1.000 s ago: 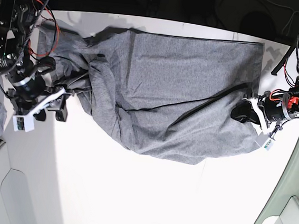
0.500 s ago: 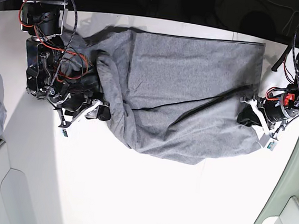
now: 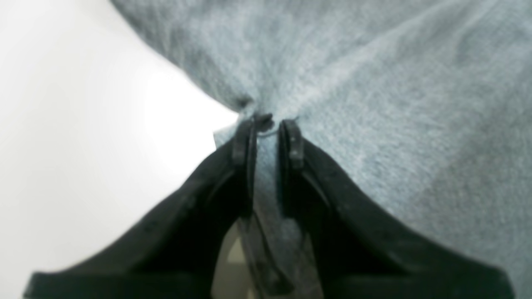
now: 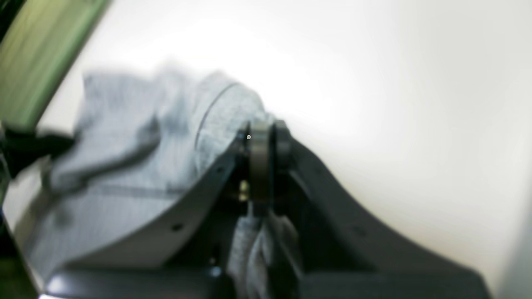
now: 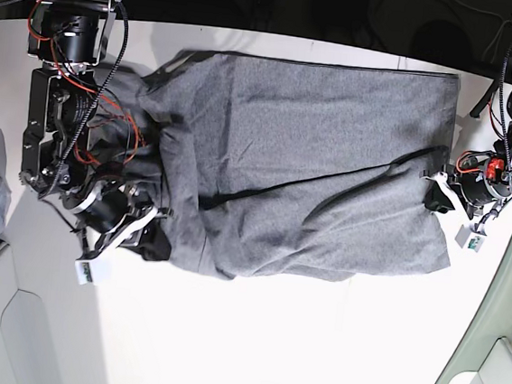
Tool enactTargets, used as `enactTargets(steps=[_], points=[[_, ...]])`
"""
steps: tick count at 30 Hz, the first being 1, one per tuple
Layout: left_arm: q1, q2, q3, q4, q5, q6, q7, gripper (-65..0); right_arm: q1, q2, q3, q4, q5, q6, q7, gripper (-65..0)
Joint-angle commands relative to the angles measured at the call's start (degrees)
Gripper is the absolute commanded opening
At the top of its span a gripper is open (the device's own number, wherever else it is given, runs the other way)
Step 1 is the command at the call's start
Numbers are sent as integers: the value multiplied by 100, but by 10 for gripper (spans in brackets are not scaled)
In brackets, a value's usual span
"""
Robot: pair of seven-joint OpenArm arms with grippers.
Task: Layout the t-shirt on the table in an organized manner, then fold the t-shirt properly
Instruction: 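Drag the bunched cloth with the right gripper to spread the shirt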
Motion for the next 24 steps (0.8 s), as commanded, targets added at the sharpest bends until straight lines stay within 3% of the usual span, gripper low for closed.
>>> enactTargets(steps=[1,5,6,10,12,24], points=[[-94,-96,-37,9,-52,-52,-79,-521,157,63,155,317,22,37,146,-650],[-94,-98,-37,-162,33,-328,-79,-521,203,66,376,796,-225,33,17,-650],[-94,-98,-37,-173,33,-348,-79,-521,219,66,385,804,-238,33,17,-618],[-96,-98,-37,-170,31,-348,-79,-521,232,68,385,802,-498,-85,245,-344],[-96,-98,-37,-170,31,-350,-79,-521,232,83,385,802,-702,-284,330,-261],[-96,-278,-37,-162,44,-348,-72,-521,-278,356,407,800,-852,-525,-260,-245]])
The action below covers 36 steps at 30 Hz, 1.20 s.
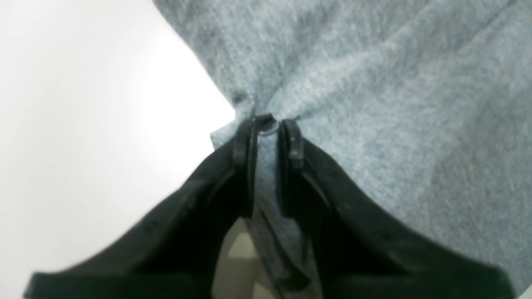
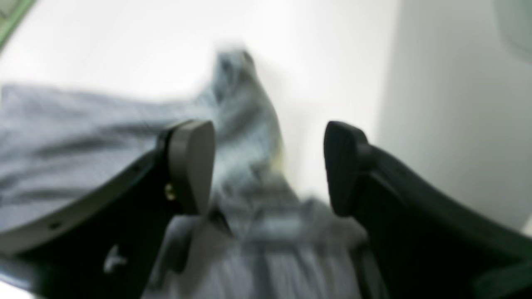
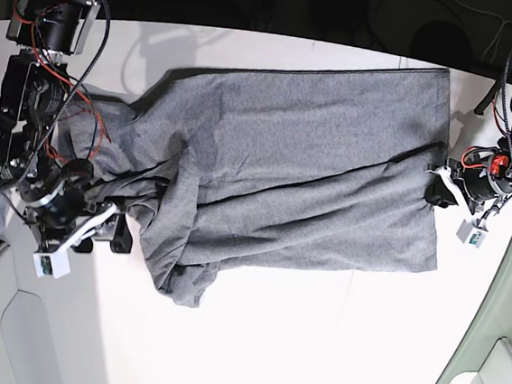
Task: Layout the t-shirt on the table in an organized manner, then fold the t-shirt properly
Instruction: 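Drag the bunched cloth with the right gripper to spread the shirt, then regrasp the shirt edge with the right gripper near its corner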
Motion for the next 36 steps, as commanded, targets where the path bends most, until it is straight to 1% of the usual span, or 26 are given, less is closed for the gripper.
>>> enactTargets(steps=[1,2,5,6,8,9,10,12,14,16,17,19,20,23,24,25,28,29,30,31,32,33,34,35,36], points=[[-81,-205,-37,70,-28,0,-24,-521,-2,114,26,101,81,9,142,-245],[-81,-260,-37,94,-87,-24,-24,-521,-116,175,26,98,79,9,160,-245],[-81,-385,-37,374,-433,-387,17,-521,-358,426,26,98,92,92,363,-245],[-81,-409,-37,492,-522,-413,109,-521,-417,507,24,98,94,186,413,-245],[-81,-422,-37,721,-728,-420,376,-520,-472,608,-2,98,179,592,404,-245],[-79,-422,-37,820,-855,-422,490,-520,-501,654,-72,98,313,741,400,-245],[-81,-422,-37,887,-957,-422,584,-520,-511,691,-188,98,450,763,396,-245],[-81,-424,-37,946,-1084,-422,623,-491,-516,728,-577,98,546,763,382,-245],[-81,-422,-37,949,-1158,-431,616,-439,-516,723,-1141,98,487,761,387,-245],[-81,-422,-37,949,-1294,-619,616,-407,-514,723,-1799,98,343,739,393,-245],[-81,-422,-37,949,-1360,-671,616,-407,-511,723,-2116,98,210,688,433,-245],[-81,-422,-37,949,-1397,-680,616,-407,-514,721,-2638,98,-197,431,595,-245],[-81,-422,-37,949,-1388,-680,619,-407,-516,721,-2837,98,-461,205,693,-245],[-59,-422,-37,949,-1386,-682,684,-407,-514,721,-3261,98,-1353,-717,798,-245],[-48,-422,-37,949,-1388,-682,708,-407,-514,721,-3344,98,-1561,-968,798,-245],[-46,-422,-37,949,-1388,-684,721,-407,-514,723,-3403,98,-1692,-1117,798,-245],[-11,-420,-37,949,-1394,-684,745,-407,-507,723,-3438,98,-1814,-1250,793,-245],[7,-420,-37,949,-1401,-684,748,-407,-498,723,-3438,92,-1814,-1355,780,-245],[31,-420,-37,949,-1486,-706,750,-407,-483,723,-3436,81,-1812,-1449,776,-246],[70,-420,-37,949,-1604,-765,754,-407,-463,723,-3436,66,-1810,-1467,774,-255],[107,-417,-37,951,-1738,-929,754,-407,-450,723,-3436,39,-1794,-1467,772,-292],[151,-402,-37,955,-1867,-1031,769,-407,-435,721,-3436,-4,-1786,-1464,772,-348],[199,-367,-37,966,-1963,-1031,791,-407,-417,723,-3436,-68,-1764,-1462,774,-407],[258,-319,-37,988,-2028,-1031,817,-407,-402,723,-3436,-133,-1735,-1443,774,-450],[330,-258,-37,1027,-2057,-1031,844,-407,-400,723,-3436,-192,-1703,-1427,776,-475]])
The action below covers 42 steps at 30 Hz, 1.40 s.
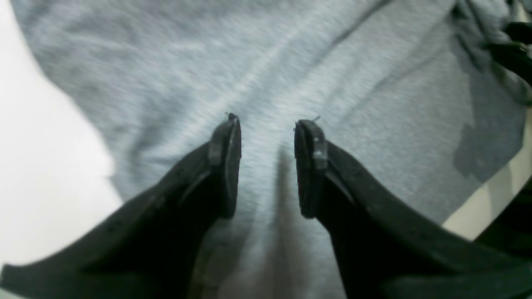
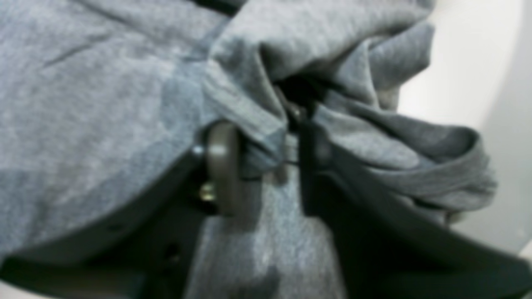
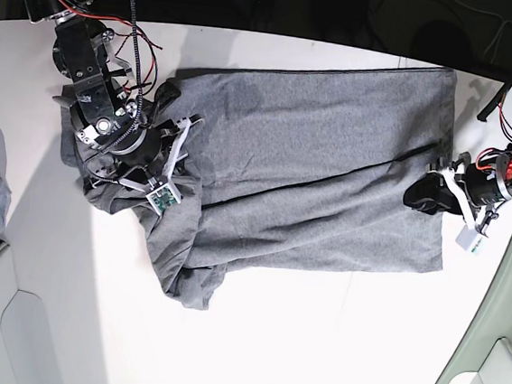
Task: Layout the t-shirt on the table in an organized manner, then fold the t-shirt properly
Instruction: 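Regrasp the shirt edge with the right gripper near its corner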
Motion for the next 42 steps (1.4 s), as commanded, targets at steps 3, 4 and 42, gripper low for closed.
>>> enactTargets(steps=[3,4,42], points=[[221,118,-37,254,-118,-89,-11,-408,103,13,22,-50,11,-15,94,-528],[308,195,-37,299,-116,-89,-11,-408,127,15,22,-55,-15,-20,94,-547],[892,-190,-37,321,857,-89,-205,-408,-417,46,2347,-356,968,-170,-586,-214]])
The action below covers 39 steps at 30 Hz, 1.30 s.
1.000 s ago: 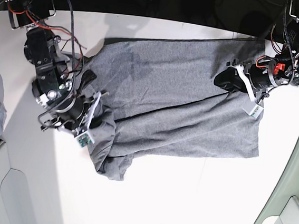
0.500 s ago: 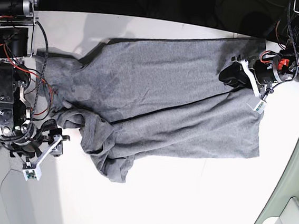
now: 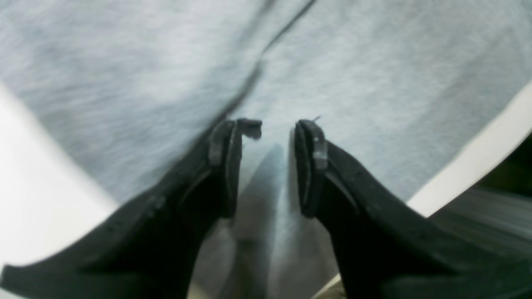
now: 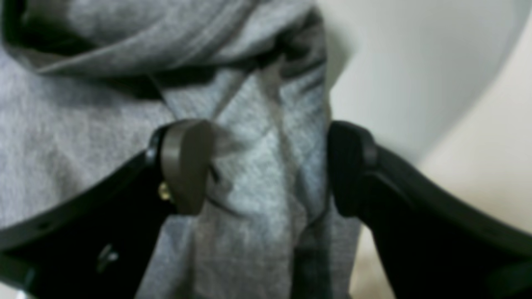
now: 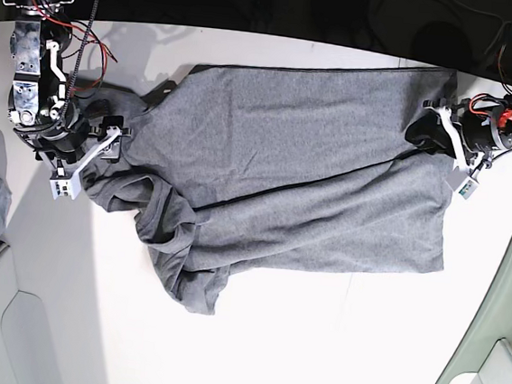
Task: Layout the t-shirt on the table in an organized manner, then fold the t-shirt properly
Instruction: 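Regrasp the shirt edge with the right gripper near its corner, then pull the shirt corners apart with both grippers to flatten it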
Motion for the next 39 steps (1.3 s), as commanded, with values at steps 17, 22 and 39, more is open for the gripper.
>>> enactTargets(steps=[17,22,39], points=[[-428,-605,-37,160,26,-32,-374,-409,-1803,2,26,2776,612,201,-149,-215],[-411,-496,-37,715,-1075,-32,142,-409,-1239,-105,24,2745,400,9,151,-215],[-352,553,-37,476,-691,-32,433,-409,754,-1064,-197,-149,518,892,234,-594]])
